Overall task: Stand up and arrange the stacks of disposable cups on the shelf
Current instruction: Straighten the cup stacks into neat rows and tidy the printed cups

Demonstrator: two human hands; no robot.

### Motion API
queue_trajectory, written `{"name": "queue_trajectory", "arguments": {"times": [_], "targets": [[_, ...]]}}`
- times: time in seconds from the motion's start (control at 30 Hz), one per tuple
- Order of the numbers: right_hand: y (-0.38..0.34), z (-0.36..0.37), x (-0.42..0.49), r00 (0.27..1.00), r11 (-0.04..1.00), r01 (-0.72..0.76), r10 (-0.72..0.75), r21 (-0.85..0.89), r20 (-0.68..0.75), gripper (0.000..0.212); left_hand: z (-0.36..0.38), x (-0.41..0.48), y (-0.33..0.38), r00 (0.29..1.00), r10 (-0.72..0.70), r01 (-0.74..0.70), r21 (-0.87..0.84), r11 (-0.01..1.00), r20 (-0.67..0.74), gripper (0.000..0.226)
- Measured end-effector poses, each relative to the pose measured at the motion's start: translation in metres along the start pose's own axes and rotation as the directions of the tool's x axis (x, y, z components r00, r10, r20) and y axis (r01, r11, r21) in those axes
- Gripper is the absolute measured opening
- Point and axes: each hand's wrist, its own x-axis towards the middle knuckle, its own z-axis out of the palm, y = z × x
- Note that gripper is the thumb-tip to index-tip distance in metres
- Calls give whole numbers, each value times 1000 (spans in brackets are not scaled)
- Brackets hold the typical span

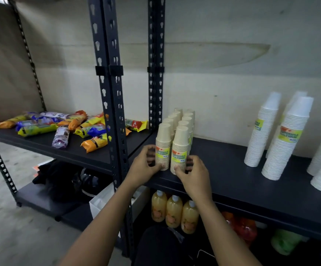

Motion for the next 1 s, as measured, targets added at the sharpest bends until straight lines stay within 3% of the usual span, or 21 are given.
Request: {"name": "queue_trajectory", "arguments": {"times": [0.8,0.93,1.0], "targets": [[-5,1,-3,1000,999,30,-30,-37,2,48,-6,-1,-6,998,-12,15,-54,998,57,65],[-4,-4,0,999,1000,18,-19,20,33,67,-9,-1,-3,995,-41,47,-73,996,90,88],[-4,-14,1,999,998,5,-8,68,48,74,-8,-5,2,999,-49,51,-91,995,24,93]]}}
